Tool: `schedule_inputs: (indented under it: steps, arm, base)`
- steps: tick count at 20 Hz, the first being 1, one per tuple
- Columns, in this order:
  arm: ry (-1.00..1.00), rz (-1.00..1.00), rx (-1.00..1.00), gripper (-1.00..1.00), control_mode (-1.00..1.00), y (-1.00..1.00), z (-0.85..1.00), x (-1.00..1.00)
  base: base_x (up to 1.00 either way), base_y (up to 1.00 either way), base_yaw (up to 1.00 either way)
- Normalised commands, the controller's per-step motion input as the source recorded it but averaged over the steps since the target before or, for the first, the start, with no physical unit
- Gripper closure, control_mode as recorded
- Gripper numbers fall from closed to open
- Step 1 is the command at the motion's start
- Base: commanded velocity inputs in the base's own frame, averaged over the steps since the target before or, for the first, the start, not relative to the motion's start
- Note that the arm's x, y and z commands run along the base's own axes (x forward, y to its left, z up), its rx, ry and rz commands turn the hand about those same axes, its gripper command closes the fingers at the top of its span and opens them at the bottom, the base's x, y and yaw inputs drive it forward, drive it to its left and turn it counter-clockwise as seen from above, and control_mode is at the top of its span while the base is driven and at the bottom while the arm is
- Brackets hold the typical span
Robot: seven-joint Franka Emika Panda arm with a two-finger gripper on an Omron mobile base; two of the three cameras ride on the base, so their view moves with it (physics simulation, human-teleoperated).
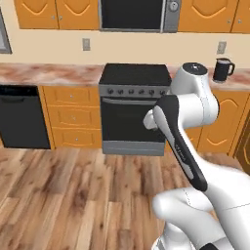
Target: Navigate to the stove.
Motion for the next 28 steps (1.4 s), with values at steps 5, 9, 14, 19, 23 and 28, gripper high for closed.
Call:
schedule_inputs:
  steps: [5, 9, 14, 19, 23, 28]
  arm:
    - [0.0, 0.0, 0.0, -1.0, 1.0, 0.0, 0.0, 0.0]
    - [0.0, 0.0, 0.0, -1.0, 1.0, 0.0, 0.0, 0.0]
    - [0.0, 0.0, 0.0, -1.0, 1.0, 0.0, 0.0, 0.0]
    - [0.0, 0.0, 0.0, -1.0, 1.0, 0.0, 0.0, 0.0]
    - [0.0, 0.0, 0.0, -1.0, 1.0, 0.0, 0.0, 0.0]
    - [0.0, 0.0, 0.0, -1.0, 1.0, 0.0, 0.0, 0.0]
  base:
    - [1.0, 0.65, -0.47]
    - [1.0, 0.65, -0.42]
    - [1.0, 0.06, -0.25]
    - [1.0, -0.1, -0.16]
    - [1.0, 0.0, -0.17]
    - [1.0, 0.0, -0.14]
